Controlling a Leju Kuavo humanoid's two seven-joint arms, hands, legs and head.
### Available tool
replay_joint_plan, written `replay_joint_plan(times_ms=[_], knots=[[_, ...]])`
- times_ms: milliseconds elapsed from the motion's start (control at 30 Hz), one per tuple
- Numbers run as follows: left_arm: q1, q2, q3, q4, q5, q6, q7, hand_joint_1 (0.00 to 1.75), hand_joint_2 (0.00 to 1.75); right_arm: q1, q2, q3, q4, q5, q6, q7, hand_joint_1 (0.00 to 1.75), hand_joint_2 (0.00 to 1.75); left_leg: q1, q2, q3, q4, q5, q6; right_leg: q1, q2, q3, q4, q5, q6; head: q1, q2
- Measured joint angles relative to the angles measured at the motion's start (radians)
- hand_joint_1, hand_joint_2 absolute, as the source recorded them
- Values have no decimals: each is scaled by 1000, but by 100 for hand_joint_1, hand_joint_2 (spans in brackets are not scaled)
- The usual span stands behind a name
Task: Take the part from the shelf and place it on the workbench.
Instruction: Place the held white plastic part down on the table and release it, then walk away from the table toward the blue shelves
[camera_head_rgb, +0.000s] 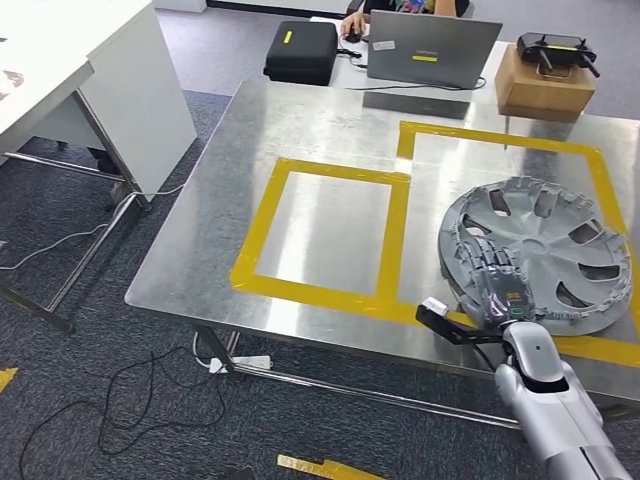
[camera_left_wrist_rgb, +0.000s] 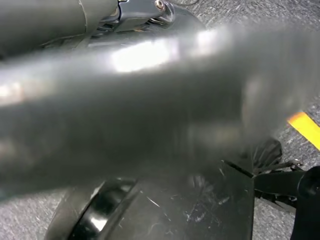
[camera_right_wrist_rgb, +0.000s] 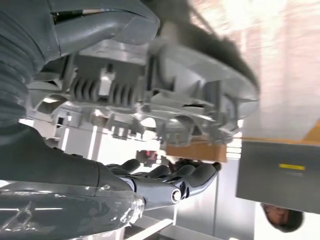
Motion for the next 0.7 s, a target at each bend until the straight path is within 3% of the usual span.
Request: replay_joint_plan(times_ms=[133, 200, 267, 300, 367, 400, 433, 467, 567, 633, 700], knots=[[1, 1, 0, 0, 18, -7, -2, 0, 0, 22, 23, 38, -30, -90, 10, -37, 0, 175, -4, 0, 0, 1, -2, 7, -4, -1, 1, -2, 2, 4, 0, 0], [1, 2, 0, 0, 25, -7, -5, 0, 0, 44, 31, 54, -72, -139, 19, -49, 0, 175, -3, -1, 4, -9, 8, 14, -4, -1, 3, -7, 5, 11, 0, 0], [1, 2, 1, 0, 32, -6, -8, 0, 0, 72, 35, 65, -123, -197, 27, -65, 0, 175, 4, -1, 15, -32, 27, 20, -4, 2, -5, 9, -12, 20, 2, 0], [1, 1, 1, 0, 36, -5, -10, 0, 0, 90, 36, 69, -150, -229, 30, -74, 0, 175, 8, -1, 19, -43, 33, 22, -4, 3, -21, 44, -35, 24, 5, 0], [5, 0, 1, 0, 44, -3, -15, 0, 0, 134, 40, 74, -206, -283, 31, -91, 0, 175, 12, -2, 20, -46, 37, 23, -10, 5, -73, 165, -95, 35, 10, 0], [8, 0, 1, 0, 46, -2, -17, 0, 0, 158, 43, 78, -233, -300, 31, -97, 0, 175, 14, -3, 20, -46, 37, 22, -15, 5, -98, 220, -112, 41, 10, 0], [12, 0, 2, 0, 48, -1, -18, 0, 0, 180, 46, 81, -256, -311, 30, -100, 0, 175, 16, -4, 20, -46, 36, 21, -19, 5, -111, 248, -113, 48, 10, 0], [14, 0, 2, 0, 49, 0, -19, 0, 0, 199, 48, 84, -278, -318, 28, -104, 0, 175, 20, -4, 21, -45, 34, 17, -25, 5, -105, 235, -93, 55, 10, 0], [17, 1, 2, 0, 62, 6, -23, 0, 0, 254, 60, 89, -350, -353, -2, -132, 0, 175, 33, -9, 20, -35, 24, -8, -39, 8, -5, 52, -8, 76, 15, 0], [19, 3, 3, 0, 70, 12, -26, 0, 0, 306, 77, 90, -407, -368, -32, -152, 0, 175, 32, -15, 16, -25, 20, -25, -39, 15, 33, -5, -7, 67, 21, 0], [23, 4, 4, 0, 76, 17, -27, 0, 0, 354, 94, 92, -456, -372, -52, -161, 0, 175, 32, -17, 13, -20, 20, -36, -37, 18, 30, -2, -14, 43, 20, 0]])
